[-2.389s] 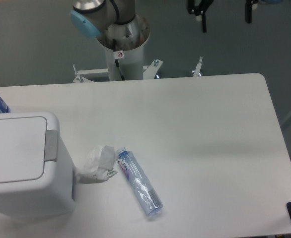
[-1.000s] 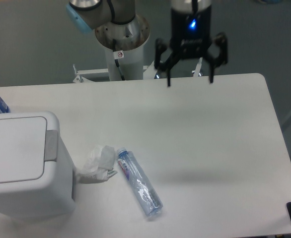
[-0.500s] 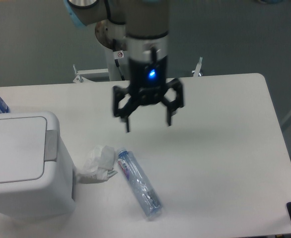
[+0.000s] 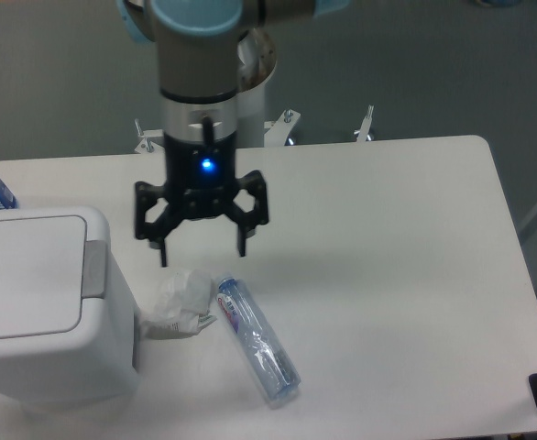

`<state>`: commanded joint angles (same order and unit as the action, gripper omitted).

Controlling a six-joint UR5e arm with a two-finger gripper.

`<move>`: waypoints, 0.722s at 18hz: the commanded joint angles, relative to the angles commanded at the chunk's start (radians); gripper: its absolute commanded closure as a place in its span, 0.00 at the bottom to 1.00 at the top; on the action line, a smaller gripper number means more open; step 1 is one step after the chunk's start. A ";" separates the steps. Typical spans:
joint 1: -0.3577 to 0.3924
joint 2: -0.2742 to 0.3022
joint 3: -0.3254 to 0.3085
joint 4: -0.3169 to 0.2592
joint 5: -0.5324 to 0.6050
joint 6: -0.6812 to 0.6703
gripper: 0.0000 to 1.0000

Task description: Open the trash can

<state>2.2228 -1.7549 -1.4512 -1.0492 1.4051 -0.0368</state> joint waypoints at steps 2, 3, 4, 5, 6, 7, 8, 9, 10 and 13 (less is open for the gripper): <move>-0.018 -0.008 0.002 0.000 0.000 -0.005 0.00; -0.025 -0.011 0.000 0.000 0.000 -0.005 0.00; -0.031 -0.014 0.002 0.000 0.000 -0.005 0.00; -0.032 -0.014 0.000 0.000 0.000 -0.005 0.00; -0.038 -0.015 0.000 0.000 0.000 -0.005 0.00; -0.046 -0.017 0.000 0.000 0.002 -0.005 0.00; -0.049 -0.021 0.000 0.000 0.002 -0.005 0.00; -0.052 -0.028 0.000 0.000 0.002 -0.005 0.00; -0.054 -0.031 0.002 0.000 0.002 -0.003 0.00; -0.057 -0.031 0.000 0.000 0.003 -0.003 0.00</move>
<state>2.1660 -1.7856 -1.4511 -1.0492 1.4082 -0.0399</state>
